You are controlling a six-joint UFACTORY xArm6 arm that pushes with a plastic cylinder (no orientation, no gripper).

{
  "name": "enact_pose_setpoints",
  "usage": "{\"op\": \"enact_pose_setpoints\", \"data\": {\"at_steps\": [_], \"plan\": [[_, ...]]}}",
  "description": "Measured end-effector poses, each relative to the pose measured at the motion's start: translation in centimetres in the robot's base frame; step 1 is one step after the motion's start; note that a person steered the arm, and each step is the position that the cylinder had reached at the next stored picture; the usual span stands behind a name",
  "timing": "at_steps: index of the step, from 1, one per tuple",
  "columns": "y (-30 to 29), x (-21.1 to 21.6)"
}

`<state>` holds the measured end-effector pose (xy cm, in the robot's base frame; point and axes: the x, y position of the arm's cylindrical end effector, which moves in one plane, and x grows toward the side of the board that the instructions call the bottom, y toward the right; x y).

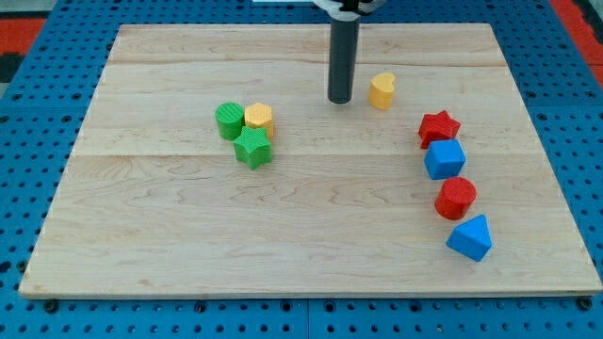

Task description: Move the yellow heart closer to red star

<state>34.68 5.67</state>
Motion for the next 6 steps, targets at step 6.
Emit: {"op": "enact_pose_setpoints", "data": {"at_steps": [6], "plan": [[7.3, -0.9]]}}
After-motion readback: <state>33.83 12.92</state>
